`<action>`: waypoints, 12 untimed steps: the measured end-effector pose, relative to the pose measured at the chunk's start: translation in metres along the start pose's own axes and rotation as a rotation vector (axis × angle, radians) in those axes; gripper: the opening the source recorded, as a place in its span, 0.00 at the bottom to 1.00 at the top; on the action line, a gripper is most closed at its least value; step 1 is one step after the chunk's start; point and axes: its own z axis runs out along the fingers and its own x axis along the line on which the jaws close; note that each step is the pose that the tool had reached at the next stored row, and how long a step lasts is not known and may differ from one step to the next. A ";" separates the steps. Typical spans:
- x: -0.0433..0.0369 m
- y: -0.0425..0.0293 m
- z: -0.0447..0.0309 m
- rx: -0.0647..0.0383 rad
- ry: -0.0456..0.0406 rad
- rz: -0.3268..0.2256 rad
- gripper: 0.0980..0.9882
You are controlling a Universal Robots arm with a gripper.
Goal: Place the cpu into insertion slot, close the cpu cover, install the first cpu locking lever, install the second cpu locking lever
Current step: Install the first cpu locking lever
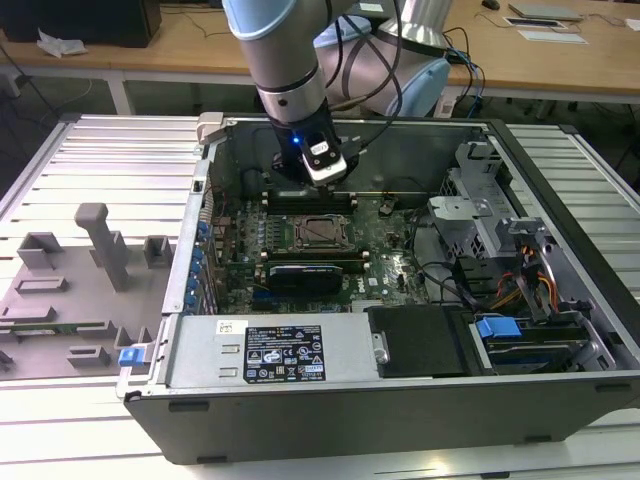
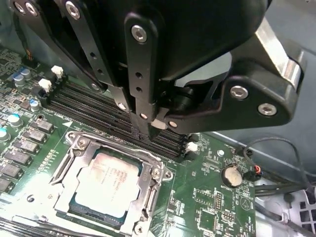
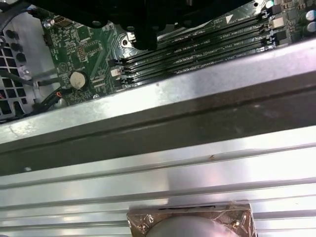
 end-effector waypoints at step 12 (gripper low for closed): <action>-0.0037 0.0006 0.0016 0.055 0.1103 0.010 0.01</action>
